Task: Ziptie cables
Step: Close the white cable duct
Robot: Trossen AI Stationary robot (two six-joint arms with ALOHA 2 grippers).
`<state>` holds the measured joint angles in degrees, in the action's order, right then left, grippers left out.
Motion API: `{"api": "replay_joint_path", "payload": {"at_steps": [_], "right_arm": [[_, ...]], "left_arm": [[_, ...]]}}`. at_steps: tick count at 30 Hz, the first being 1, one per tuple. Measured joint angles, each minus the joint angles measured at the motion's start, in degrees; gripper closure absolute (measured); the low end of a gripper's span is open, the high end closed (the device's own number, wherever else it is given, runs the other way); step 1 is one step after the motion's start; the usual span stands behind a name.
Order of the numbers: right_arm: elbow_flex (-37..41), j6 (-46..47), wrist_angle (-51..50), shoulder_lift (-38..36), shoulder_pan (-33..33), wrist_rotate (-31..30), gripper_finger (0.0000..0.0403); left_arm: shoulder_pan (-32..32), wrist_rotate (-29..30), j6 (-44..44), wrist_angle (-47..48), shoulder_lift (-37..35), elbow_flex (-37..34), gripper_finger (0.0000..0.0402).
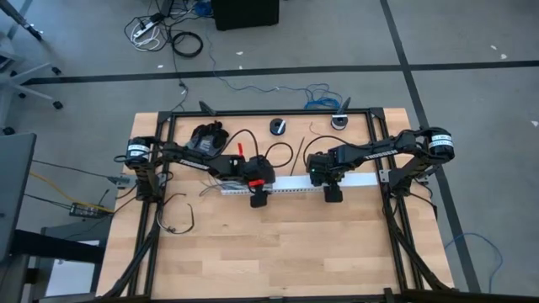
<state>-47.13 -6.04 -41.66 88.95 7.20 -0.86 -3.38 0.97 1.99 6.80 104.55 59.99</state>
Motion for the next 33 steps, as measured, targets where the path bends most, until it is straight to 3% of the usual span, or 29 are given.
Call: {"api": "replay_joint_path", "payload": {"at_steps": [10, 23, 33], "right_arm": [[0.0, 0.2, -2.4, 0.0, 0.0, -0.3, 0.0174], [0.0, 0.2, -2.5, 0.0, 0.0, -0.3, 0.0174], [0.0, -0.2, -2.5, 0.0, 0.0, -0.3, 0.0174]], "left_arm": [[0.0, 0.0, 1.0, 9.3, 0.0, 0.0, 0.0085], [0.0, 0.0, 2.3, 6.3, 0.0, 0.0, 0.0086], [0.0, 0.3, 2.3, 6.3, 0.0, 0.0, 0.0154]]}}
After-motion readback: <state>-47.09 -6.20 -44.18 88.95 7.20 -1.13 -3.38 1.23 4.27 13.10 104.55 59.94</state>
